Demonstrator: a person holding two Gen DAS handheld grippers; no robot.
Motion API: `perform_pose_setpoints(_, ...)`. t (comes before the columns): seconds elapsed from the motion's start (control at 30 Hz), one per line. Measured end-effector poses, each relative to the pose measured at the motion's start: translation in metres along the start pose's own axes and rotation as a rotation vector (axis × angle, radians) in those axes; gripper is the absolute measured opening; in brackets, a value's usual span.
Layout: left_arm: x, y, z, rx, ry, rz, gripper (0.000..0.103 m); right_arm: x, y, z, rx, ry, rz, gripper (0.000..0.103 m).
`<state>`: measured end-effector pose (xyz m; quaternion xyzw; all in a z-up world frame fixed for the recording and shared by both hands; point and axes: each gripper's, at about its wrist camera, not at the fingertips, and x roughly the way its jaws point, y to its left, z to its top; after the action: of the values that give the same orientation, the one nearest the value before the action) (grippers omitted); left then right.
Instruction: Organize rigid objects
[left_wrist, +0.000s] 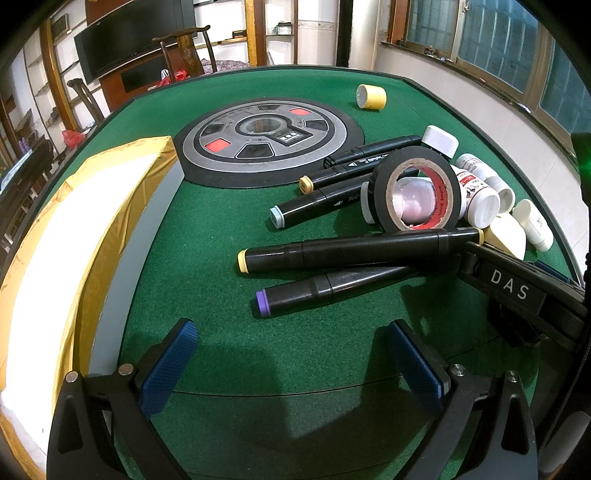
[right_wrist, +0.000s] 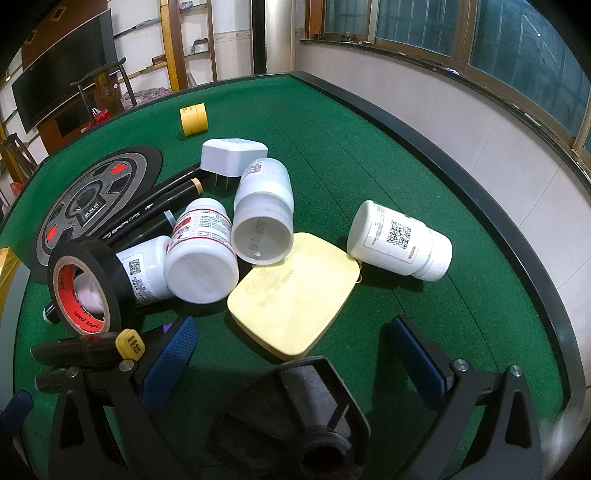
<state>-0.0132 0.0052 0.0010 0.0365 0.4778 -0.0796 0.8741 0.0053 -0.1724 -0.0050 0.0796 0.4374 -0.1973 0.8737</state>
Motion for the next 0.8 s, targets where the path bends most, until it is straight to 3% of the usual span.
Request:
perform_pose_setpoints(0.57, 0.002, -0.004, 0.001, -0.09, 0.002, 0.05, 0.103, 0.0, 0.0, 0.0, 0.0, 0.004, 0.001, 0.103)
perform_pose_setpoints(0.73, -0.003, 0.008, -0.001, -0.078, -0.018, -0.031, 0.103, -0.002, -0.003, -0.003, -0.096, 0.089, 0.066, 0.103)
perform_pose_setpoints(0.8, -0.001, 0.006, 0.0, -0.052, -0.006, -0.005, 0.103, -0.005, -0.005, -0.005, -0.124, 0.105, 0.082, 0.103)
